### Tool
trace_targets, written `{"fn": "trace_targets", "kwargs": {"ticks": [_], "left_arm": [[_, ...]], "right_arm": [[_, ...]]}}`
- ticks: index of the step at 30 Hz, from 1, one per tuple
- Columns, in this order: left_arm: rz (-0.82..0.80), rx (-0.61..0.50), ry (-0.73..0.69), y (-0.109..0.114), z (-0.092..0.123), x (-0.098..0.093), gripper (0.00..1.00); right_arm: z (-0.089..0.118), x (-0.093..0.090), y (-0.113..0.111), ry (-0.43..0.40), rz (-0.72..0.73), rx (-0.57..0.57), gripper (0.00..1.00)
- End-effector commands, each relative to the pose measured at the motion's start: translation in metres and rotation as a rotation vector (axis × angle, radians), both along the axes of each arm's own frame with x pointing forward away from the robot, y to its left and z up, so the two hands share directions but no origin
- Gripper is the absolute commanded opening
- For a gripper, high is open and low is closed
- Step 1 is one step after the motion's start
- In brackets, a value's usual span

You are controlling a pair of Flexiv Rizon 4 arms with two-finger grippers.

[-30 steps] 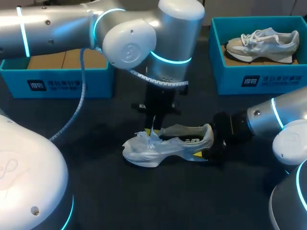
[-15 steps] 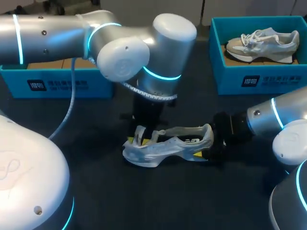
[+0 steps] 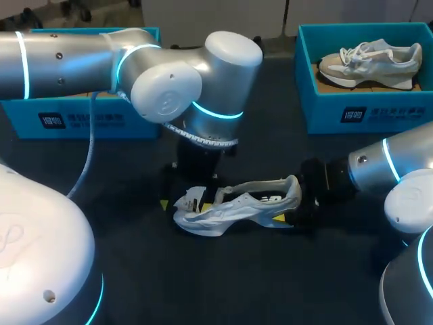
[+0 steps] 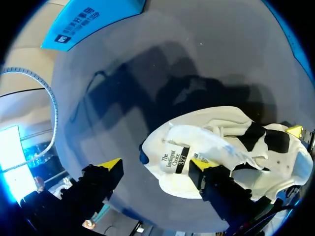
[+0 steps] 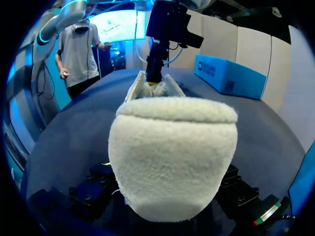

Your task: Take the shoe out of the shoebox, open the shoe tongue, remove and reinsert the insole, then place the shoe into the shoebox

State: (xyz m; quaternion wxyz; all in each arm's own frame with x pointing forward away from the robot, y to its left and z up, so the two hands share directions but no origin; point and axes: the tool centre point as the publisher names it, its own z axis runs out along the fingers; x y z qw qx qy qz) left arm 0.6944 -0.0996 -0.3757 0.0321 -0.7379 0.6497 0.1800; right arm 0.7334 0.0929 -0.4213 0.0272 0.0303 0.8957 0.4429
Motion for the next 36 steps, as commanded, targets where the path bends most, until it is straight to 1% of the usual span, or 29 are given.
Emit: {"fn": "trace_targets", "kwargs": {"ticks": [1, 3, 7, 8, 11, 14, 15, 17, 18, 23, 27, 29, 31, 34, 35, 36], "left_arm": [[-0.066, -0.068, 0.002, 0.006, 0.005, -0.001, 1.00], [-0.129, -0.078, -0.019, 0.005, 0.012, -0.001, 1.00], [-0.192, -0.113, -0.029, 0.001, 0.031, 0.002, 1.00], [-0.236, -0.128, -0.034, -0.001, 0.039, 0.002, 1.00], [-0.339, -0.166, -0.047, -0.005, 0.054, 0.003, 1.00], [-0.434, -0.181, -0.071, -0.008, 0.062, 0.004, 1.00], [-0.504, -0.196, -0.091, -0.011, 0.066, 0.004, 1.00], [-0.551, -0.214, -0.083, -0.014, 0.070, 0.005, 1.00], [-0.633, -0.228, -0.097, -0.017, 0.073, 0.007, 1.00], [-0.882, -0.284, -0.057, -0.029, 0.086, 0.010, 1.00], [-1.139, -0.292, 0.013, -0.040, 0.097, 0.012, 1.00], [-1.219, -0.277, 0.014, -0.047, 0.101, 0.012, 1.00], [-1.344, -0.293, 0.027, -0.055, 0.107, 0.011, 1.00], [-1.420, -0.337, 0.039, -0.067, 0.112, 0.013, 1.00], [-1.420, -0.337, 0.039, -0.067, 0.112, 0.013, 1.00], [-1.466, -0.352, 0.038, -0.074, 0.115, 0.015, 1.00]], "right_arm": [[-0.004, -0.001, 0.005, -0.001, -0.003, -0.005, 0.00], [-0.004, -0.001, 0.005, -0.001, -0.003, -0.005, 0.00], [-0.004, -0.001, 0.005, -0.001, -0.003, -0.005, 0.00], [-0.004, -0.001, 0.005, -0.001, -0.003, -0.005, 0.00], [-0.004, -0.001, 0.005, -0.001, -0.003, -0.005, 0.00], [-0.004, -0.001, 0.005, -0.001, -0.003, -0.005, 0.00], [-0.004, -0.001, 0.005, -0.001, -0.003, -0.005, 0.00], [-0.004, -0.001, 0.005, -0.001, -0.003, -0.005, 0.00], [-0.004, -0.001, 0.005, -0.001, -0.003, -0.005, 0.00], [-0.004, -0.001, 0.005, -0.001, -0.003, -0.005, 0.00], [-0.004, -0.001, 0.005, -0.001, -0.003, -0.005, 0.00], [-0.004, -0.001, 0.005, -0.001, -0.003, -0.005, 0.00], [-0.004, -0.001, 0.005, -0.001, -0.003, -0.005, 0.00], [-0.004, -0.001, 0.005, -0.001, -0.003, -0.005, 0.00], [-0.004, -0.001, 0.005, -0.001, -0.003, -0.005, 0.00], [-0.004, -0.001, 0.005, -0.001, -0.003, -0.005, 0.00]]}}
